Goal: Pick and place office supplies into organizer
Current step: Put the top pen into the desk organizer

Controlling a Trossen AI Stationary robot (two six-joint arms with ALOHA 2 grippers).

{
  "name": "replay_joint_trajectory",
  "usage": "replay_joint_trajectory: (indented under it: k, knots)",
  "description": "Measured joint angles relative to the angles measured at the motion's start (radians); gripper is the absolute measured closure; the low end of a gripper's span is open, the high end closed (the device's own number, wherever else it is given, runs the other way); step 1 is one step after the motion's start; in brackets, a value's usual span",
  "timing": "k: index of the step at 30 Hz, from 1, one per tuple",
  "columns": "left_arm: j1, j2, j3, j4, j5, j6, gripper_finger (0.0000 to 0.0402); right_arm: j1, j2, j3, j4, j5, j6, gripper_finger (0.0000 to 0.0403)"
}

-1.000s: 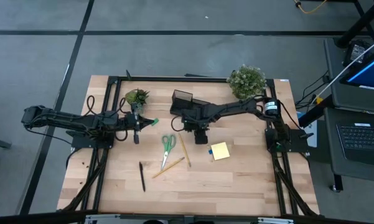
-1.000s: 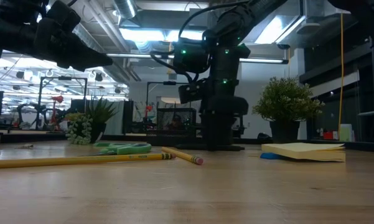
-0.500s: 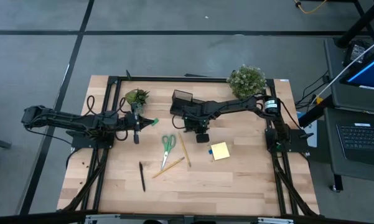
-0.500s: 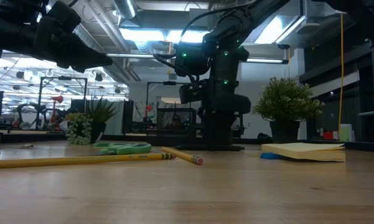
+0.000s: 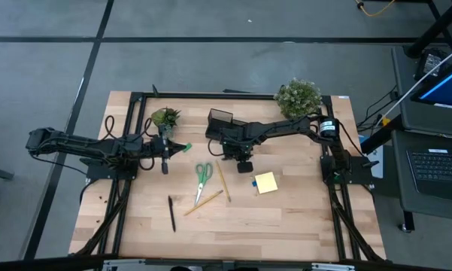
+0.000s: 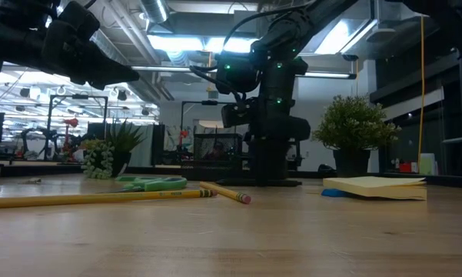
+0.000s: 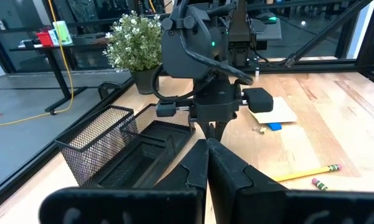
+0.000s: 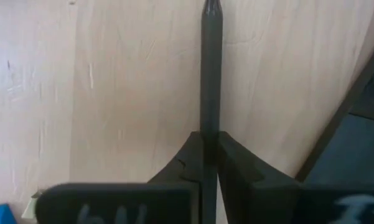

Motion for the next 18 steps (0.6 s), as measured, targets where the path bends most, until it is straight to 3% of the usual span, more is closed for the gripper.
replay_joint_trajectory:
  k: [18]
  knots:
    - [0.0, 0.0, 0.0, 0.0, 0.0, 0.0, 0.0396, 0.0, 0.008, 0.274, -0.26, -0.011, 0.025, 0.0375]
